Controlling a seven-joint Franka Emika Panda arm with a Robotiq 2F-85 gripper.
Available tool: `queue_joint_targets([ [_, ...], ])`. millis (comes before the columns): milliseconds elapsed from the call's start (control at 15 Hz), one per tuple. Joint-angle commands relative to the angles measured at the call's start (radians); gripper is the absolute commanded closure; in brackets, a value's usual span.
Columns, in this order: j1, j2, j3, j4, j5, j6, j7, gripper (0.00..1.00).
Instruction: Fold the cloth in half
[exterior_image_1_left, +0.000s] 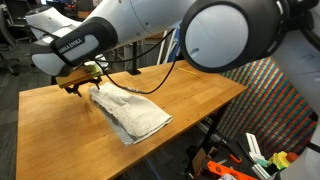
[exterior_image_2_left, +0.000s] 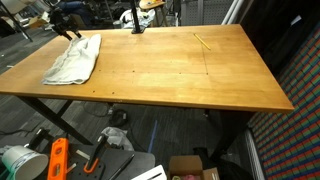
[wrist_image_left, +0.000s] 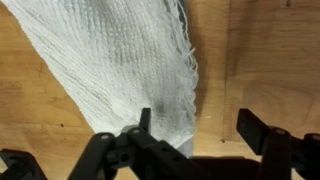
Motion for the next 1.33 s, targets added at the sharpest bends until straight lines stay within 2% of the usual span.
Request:
queue_joint_targets([
  [0,0.006,0.063,-0.024,0.118,0.012,-0.058,-0.012,0.42],
  [400,-0.014,0.101,-0.017,0.173,0.007,-0.082,-0.003,0.89],
  [467,-0.021,0.106,-0.013,0.179,0.013,-0.084,-0.006,0.93],
  [667,-0.033,0.110,-0.009,0.184,0.018,-0.086,-0.007,0.99],
  [933,-0.045,0.063,-0.010,0.143,0.023,-0.102,0.005,0.93],
  [1267,-0.098,-0.032,0.007,0.068,0.051,-0.098,-0.013,0.95],
])
